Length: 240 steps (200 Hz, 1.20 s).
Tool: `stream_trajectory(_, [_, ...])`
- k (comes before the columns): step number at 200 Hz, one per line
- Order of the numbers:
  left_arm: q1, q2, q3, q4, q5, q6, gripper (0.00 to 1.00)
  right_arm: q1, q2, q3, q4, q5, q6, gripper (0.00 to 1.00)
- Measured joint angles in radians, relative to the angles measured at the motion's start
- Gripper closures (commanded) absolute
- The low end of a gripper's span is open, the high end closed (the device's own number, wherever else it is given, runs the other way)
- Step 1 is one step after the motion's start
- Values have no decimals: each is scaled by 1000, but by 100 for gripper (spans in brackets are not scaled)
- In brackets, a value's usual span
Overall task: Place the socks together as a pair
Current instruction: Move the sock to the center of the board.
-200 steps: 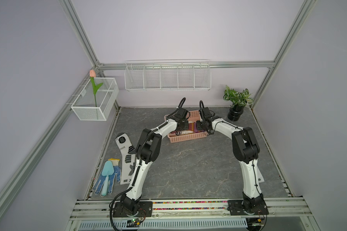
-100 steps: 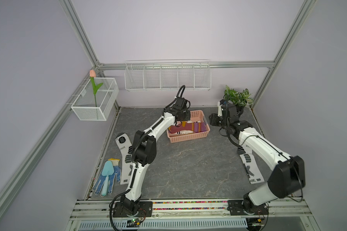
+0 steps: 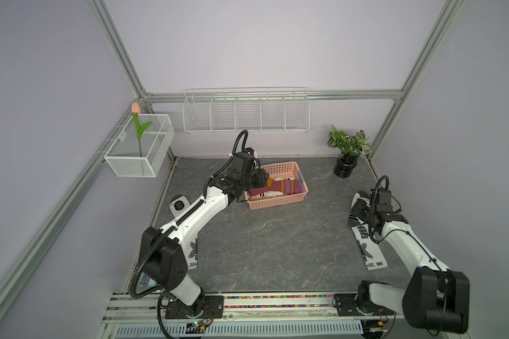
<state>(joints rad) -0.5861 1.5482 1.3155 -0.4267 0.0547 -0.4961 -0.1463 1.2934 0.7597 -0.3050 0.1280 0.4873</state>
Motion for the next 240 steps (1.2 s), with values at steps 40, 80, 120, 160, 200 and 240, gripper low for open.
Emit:
stream_trajectory(40, [33,-95,-189,-17,-63,-25,54,-15,192,93,16,-13,-18,40])
stream_trajectory(80, [37,-186,-295,-1,-70,-38,54,-15,332,204,18,-43,-48,45])
stream_trajectory(120, [37,-219,-365,35,-69,-63,54,5,417,274,-32,-3,-85,44])
stream_trajectory(160, [37,-245,-435,56,-65,-88,54,31,504,330,-108,56,-138,51])
stream_trajectory(200, [37,-300,-462,81,-65,-99,55,66,560,381,-161,121,-183,76])
stream_trajectory(240, [37,-315,-486,95,-65,-103,55,132,548,365,-179,164,-199,93])
